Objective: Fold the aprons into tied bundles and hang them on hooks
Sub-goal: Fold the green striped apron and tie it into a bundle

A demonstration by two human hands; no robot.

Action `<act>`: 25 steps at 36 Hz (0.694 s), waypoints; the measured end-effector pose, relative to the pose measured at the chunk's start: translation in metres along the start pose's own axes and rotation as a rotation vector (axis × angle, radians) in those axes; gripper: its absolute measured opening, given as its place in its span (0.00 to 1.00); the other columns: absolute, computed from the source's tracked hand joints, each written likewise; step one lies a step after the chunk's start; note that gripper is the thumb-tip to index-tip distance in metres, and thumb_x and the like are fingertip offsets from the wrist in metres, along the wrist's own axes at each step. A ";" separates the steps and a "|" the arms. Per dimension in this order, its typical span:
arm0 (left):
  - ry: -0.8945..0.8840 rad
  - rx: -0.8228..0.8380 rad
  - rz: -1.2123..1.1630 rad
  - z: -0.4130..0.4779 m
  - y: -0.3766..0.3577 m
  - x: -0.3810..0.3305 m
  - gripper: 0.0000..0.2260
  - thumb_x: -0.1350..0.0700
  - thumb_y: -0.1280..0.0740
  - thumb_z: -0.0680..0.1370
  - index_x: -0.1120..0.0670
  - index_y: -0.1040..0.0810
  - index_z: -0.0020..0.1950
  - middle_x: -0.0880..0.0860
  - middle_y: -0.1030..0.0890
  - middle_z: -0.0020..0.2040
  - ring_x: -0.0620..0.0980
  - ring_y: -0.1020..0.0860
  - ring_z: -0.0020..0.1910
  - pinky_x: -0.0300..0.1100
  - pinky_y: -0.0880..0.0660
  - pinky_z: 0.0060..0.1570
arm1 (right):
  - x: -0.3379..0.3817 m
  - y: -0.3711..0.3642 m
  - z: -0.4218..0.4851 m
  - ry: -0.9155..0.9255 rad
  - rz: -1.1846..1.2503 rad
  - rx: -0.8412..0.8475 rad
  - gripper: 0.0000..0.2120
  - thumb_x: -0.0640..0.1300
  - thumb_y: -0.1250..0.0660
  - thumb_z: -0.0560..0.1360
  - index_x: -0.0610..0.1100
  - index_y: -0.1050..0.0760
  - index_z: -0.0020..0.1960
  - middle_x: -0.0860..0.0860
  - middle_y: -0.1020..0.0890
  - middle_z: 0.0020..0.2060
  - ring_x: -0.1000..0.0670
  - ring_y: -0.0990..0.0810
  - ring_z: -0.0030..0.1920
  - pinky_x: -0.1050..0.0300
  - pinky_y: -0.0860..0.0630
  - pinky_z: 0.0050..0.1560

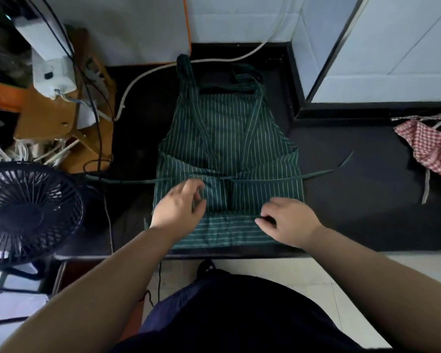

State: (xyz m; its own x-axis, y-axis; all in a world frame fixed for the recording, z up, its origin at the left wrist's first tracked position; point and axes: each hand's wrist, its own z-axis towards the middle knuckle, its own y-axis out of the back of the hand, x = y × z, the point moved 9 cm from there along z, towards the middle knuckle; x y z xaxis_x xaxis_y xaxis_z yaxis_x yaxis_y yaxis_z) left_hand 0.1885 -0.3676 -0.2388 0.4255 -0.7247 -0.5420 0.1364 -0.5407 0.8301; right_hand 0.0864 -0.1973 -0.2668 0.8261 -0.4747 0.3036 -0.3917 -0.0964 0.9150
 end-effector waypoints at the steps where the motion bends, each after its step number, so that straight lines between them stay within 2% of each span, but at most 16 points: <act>1: -0.013 0.034 0.027 -0.010 -0.007 -0.001 0.14 0.54 0.36 0.80 0.53 0.29 0.64 0.45 0.28 0.48 0.48 0.27 0.49 0.43 0.27 0.45 | 0.003 -0.007 -0.006 0.020 -0.031 0.024 0.18 0.54 0.46 0.80 0.44 0.21 0.53 0.48 0.22 0.47 0.47 0.22 0.46 0.54 0.27 0.49; 3: -0.040 0.127 0.130 -0.027 -0.024 -0.001 0.16 0.49 0.38 0.80 0.51 0.30 0.67 0.47 0.26 0.59 0.49 0.29 0.61 0.43 0.31 0.57 | 0.005 -0.020 -0.016 0.009 -0.110 0.088 0.20 0.54 0.49 0.81 0.46 0.26 0.64 0.47 0.25 0.60 0.46 0.25 0.59 0.53 0.33 0.63; 5: -0.050 0.246 0.246 -0.041 -0.041 0.004 0.21 0.42 0.41 0.80 0.46 0.33 0.71 0.46 0.35 0.71 0.48 0.38 0.71 0.44 0.43 0.69 | 0.000 -0.030 -0.023 -0.056 -0.129 0.170 0.26 0.59 0.47 0.80 0.48 0.39 0.74 0.49 0.37 0.72 0.47 0.36 0.70 0.52 0.44 0.70; 7: -0.039 0.357 0.321 -0.053 -0.054 0.011 0.31 0.34 0.42 0.76 0.43 0.42 0.76 0.45 0.47 0.77 0.48 0.50 0.76 0.45 0.55 0.74 | 0.000 -0.034 -0.031 -0.078 -0.165 0.244 0.37 0.66 0.44 0.75 0.50 0.50 0.77 0.49 0.48 0.76 0.46 0.43 0.74 0.49 0.49 0.73; 9: -0.058 0.422 0.379 -0.060 -0.061 0.014 0.40 0.30 0.41 0.71 0.43 0.50 0.78 0.44 0.54 0.78 0.47 0.57 0.77 0.44 0.62 0.72 | 0.001 -0.035 -0.034 -0.084 -0.213 0.277 0.40 0.67 0.42 0.74 0.51 0.54 0.77 0.50 0.51 0.76 0.45 0.44 0.74 0.47 0.50 0.72; 11: -0.073 0.438 0.414 -0.058 -0.060 0.014 0.42 0.31 0.37 0.71 0.44 0.51 0.78 0.44 0.54 0.78 0.47 0.57 0.77 0.45 0.60 0.73 | -0.002 -0.030 -0.030 -0.107 -0.181 0.272 0.37 0.66 0.44 0.76 0.51 0.51 0.77 0.51 0.49 0.77 0.45 0.42 0.74 0.47 0.47 0.71; 13: -0.091 0.423 0.449 -0.050 -0.054 0.012 0.41 0.34 0.34 0.72 0.45 0.50 0.78 0.45 0.50 0.78 0.48 0.51 0.77 0.47 0.54 0.74 | -0.005 -0.023 -0.024 -0.115 -0.159 0.265 0.34 0.65 0.45 0.77 0.52 0.48 0.77 0.51 0.46 0.77 0.46 0.41 0.74 0.47 0.44 0.71; 16: -0.146 0.440 0.529 -0.041 -0.050 0.006 0.41 0.40 0.30 0.72 0.47 0.48 0.78 0.45 0.46 0.77 0.48 0.46 0.75 0.47 0.50 0.73 | -0.010 -0.022 -0.020 -0.086 -0.274 0.336 0.39 0.67 0.41 0.74 0.53 0.52 0.77 0.50 0.47 0.77 0.44 0.47 0.75 0.47 0.48 0.73; 18: -0.186 0.479 0.578 -0.039 -0.052 0.005 0.42 0.44 0.28 0.72 0.47 0.50 0.78 0.46 0.46 0.77 0.49 0.46 0.75 0.47 0.48 0.73 | -0.010 -0.022 -0.020 -0.074 -0.317 0.369 0.42 0.67 0.40 0.73 0.52 0.53 0.78 0.49 0.48 0.77 0.44 0.46 0.75 0.48 0.50 0.74; 20: -0.237 0.501 0.636 -0.041 -0.057 0.005 0.42 0.46 0.28 0.72 0.48 0.51 0.78 0.47 0.47 0.77 0.50 0.46 0.75 0.48 0.47 0.73 | -0.005 -0.021 -0.019 -0.066 -0.319 0.367 0.40 0.66 0.40 0.74 0.49 0.51 0.78 0.46 0.43 0.76 0.44 0.38 0.72 0.50 0.43 0.72; 22: -0.257 0.500 0.647 -0.043 -0.059 0.007 0.40 0.46 0.29 0.73 0.47 0.50 0.78 0.47 0.45 0.76 0.50 0.44 0.74 0.48 0.45 0.72 | 0.003 -0.019 -0.017 -0.047 -0.319 0.337 0.35 0.63 0.42 0.76 0.47 0.47 0.77 0.46 0.35 0.71 0.45 0.29 0.65 0.51 0.34 0.65; 25: -0.232 0.515 0.526 -0.038 -0.055 0.006 0.36 0.49 0.30 0.73 0.46 0.43 0.76 0.46 0.39 0.73 0.49 0.39 0.71 0.45 0.39 0.69 | 0.007 -0.015 -0.015 -0.054 -0.295 0.319 0.28 0.60 0.45 0.78 0.48 0.40 0.74 0.48 0.26 0.62 0.46 0.24 0.58 0.51 0.26 0.57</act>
State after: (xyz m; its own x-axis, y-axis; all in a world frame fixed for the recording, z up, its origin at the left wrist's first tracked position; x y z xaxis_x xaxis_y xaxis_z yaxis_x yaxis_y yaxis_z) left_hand 0.2173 -0.3258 -0.2825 0.1127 -0.9817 -0.1536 -0.4898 -0.1894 0.8510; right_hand 0.1041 -0.1862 -0.2740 0.9021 -0.4310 0.0196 -0.2549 -0.4958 0.8302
